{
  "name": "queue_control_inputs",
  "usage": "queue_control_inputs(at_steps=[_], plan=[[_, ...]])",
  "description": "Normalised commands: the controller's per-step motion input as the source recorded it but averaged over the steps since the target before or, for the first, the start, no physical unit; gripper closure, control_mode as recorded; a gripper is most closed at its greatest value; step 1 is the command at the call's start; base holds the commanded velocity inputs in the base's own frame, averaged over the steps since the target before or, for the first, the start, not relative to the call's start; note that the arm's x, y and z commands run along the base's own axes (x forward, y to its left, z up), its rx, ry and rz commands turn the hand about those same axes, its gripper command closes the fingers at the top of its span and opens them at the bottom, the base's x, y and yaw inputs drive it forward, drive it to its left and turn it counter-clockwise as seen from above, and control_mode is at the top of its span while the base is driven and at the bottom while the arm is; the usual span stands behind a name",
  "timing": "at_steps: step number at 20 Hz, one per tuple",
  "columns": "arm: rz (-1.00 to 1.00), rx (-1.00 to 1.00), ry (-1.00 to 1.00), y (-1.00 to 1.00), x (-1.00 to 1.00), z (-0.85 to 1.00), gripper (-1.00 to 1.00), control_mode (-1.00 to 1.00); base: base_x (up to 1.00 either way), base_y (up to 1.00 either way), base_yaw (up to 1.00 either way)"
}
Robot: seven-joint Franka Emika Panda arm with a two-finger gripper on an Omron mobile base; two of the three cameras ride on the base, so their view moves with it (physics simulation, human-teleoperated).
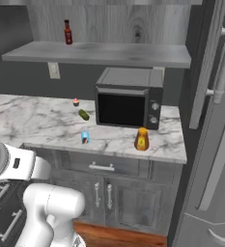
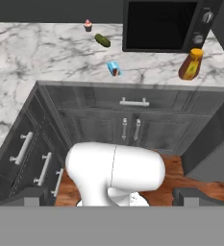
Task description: Pick the honey bottle and bar from the counter and place them in the cabinets closest to them.
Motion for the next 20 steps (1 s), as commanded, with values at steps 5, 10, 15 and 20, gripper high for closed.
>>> queue_control_inputs(at_steps=[5,10,15,20], plan=[[0.00,0.00,0.00,0.00,0.00,0.00,-1.00,1.00,0.64,0.24,-0.05],[0.00,0.00,0.00,0.00,0.00,0.00,-1.00,1.00,0.55,0.23,-0.05],[0.00,0.00,0.00,0.00,0.00,0.00,-1.00,1.00,0.47,0.21,-0.06],[0.00,0.00,0.00,0.00,0.00,0.00,-1.00,-1.00,0.03,0.04,-0.01]])
